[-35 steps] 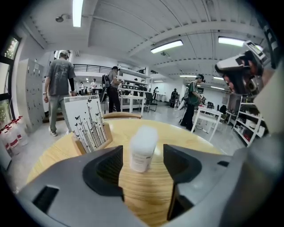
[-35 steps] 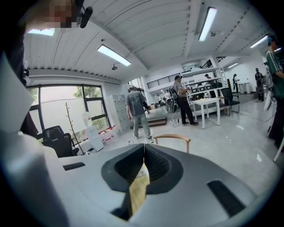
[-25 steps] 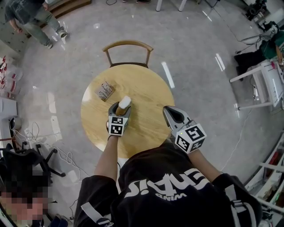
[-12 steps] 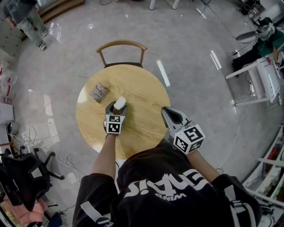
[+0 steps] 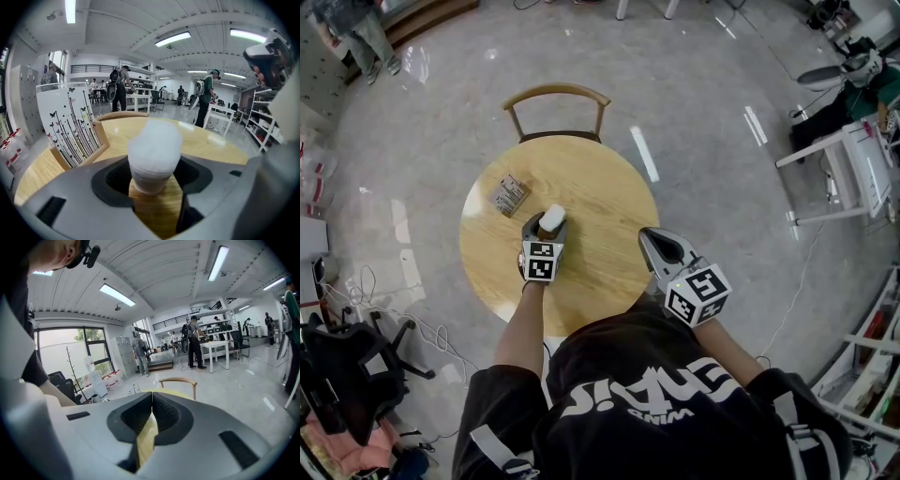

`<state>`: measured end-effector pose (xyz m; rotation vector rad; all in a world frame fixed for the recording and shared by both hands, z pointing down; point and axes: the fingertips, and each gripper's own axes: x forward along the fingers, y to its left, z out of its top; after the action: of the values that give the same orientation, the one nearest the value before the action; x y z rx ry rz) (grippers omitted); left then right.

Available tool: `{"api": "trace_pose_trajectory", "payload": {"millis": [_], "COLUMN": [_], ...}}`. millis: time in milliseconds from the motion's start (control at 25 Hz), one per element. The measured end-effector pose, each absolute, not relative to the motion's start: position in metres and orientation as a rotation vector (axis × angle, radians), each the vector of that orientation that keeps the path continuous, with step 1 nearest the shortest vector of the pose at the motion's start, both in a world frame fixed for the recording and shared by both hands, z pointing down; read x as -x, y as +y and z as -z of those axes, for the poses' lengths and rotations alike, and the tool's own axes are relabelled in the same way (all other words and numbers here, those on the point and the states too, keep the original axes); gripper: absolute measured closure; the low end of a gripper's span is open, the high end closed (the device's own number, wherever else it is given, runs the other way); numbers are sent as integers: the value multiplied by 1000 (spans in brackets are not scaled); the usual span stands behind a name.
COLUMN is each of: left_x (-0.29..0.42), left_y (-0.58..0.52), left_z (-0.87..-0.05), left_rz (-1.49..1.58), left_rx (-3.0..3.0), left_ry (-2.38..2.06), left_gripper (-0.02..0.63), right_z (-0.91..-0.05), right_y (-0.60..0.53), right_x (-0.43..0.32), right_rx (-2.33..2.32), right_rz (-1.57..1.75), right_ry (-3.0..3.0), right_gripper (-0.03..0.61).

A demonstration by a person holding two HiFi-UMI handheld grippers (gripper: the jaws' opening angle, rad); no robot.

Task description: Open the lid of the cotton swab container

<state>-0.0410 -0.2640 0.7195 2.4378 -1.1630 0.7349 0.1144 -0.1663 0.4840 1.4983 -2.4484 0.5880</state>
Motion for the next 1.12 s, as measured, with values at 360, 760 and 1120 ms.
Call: {"api": "trace_pose_trajectory", "payload": {"millis": [360,760,1120], "left_x": [38,38,37], "left_y": [-265,-253,-237], "left_z": [-717,-712,-699], "left_rz": [-750,-716,-681], "left_rx": [-2454,-2440,-2452], "left_ry": [-1145,-1158,-1137], "left_gripper": [351,354,357], "right_z": [-484,-484,-481], "right_y": [-167,-165,-162], "right_x": [-118,-120,-118], "right_rx": [-1499,-1502,-1491], "right_rz": [-591,-595,-599], "right_ry": [-2449,-2453,-2474], "right_gripper": [577,577,577]}}
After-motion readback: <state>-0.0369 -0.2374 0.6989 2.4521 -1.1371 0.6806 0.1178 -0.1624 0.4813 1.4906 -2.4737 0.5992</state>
